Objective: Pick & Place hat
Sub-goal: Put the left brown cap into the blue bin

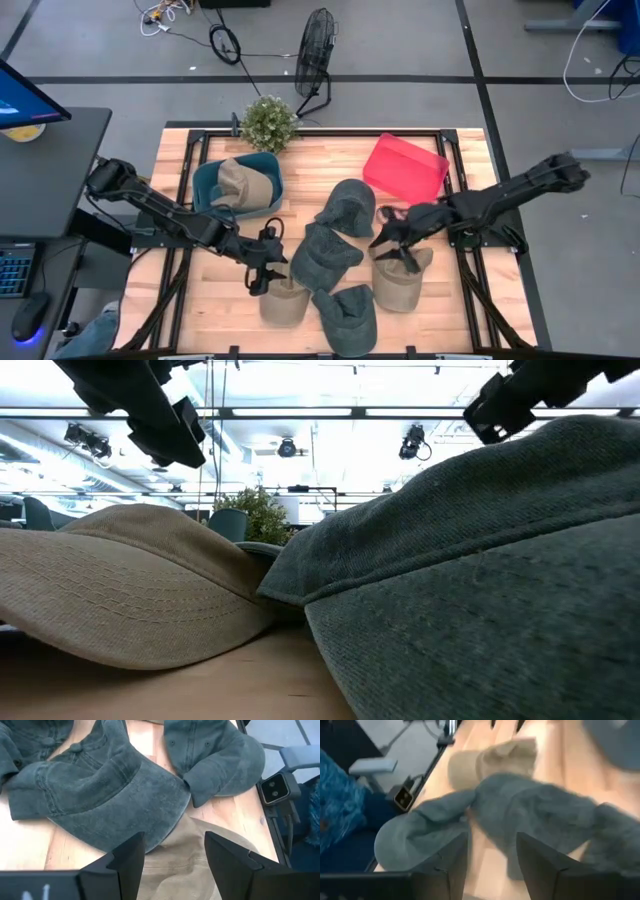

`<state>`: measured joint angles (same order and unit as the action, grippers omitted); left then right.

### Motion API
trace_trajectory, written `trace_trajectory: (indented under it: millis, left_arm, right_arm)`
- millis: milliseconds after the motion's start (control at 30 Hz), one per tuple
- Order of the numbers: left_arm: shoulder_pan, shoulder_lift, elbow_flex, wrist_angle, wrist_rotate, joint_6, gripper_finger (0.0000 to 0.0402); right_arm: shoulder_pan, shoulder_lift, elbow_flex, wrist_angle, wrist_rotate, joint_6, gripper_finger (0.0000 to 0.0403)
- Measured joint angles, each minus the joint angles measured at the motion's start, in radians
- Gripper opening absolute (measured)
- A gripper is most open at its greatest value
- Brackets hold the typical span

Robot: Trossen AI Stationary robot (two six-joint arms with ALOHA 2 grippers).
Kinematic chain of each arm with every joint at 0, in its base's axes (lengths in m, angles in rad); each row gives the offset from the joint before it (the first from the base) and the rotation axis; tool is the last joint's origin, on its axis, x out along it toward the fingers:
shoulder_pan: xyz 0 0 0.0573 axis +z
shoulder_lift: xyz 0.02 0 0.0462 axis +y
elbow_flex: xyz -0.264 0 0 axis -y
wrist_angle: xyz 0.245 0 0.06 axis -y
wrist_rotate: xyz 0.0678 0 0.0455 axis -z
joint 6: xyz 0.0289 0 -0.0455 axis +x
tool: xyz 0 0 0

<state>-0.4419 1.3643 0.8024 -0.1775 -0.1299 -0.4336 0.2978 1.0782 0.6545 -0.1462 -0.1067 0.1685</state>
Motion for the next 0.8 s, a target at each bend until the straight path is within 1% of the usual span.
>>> trace_trajectory:
  millis: [167,333,533,700,800]
  left_arm:
    - [-0.025,0.054,0.0,-0.001,0.0,-0.001,0.0211]
    - [-0.061,0.115,0.0,0.003,0.003,-0.039,0.0211]
    - [-0.096,0.178,0.0,0.045,0.017,-0.106,0.0211]
    - [-0.103,0.244,0.002,0.067,0.016,-0.103,0.0209]
    - [-0.103,0.258,0.002,0.067,0.016,-0.1,0.0193]
  right_arm:
    - [0.039,0.138,0.035,-0.012,0.0,0.051,0.0176]
    - [0.052,0.213,0.04,-0.015,0.0,0.099,0.0176]
    - [0.051,0.247,0.04,-0.015,0.0,0.138,0.0176]
    - [0.051,0.247,0.04,-0.013,0.0,0.137,0.0176]
    - [0.051,0.247,0.04,-0.013,0.001,0.134,0.0176]
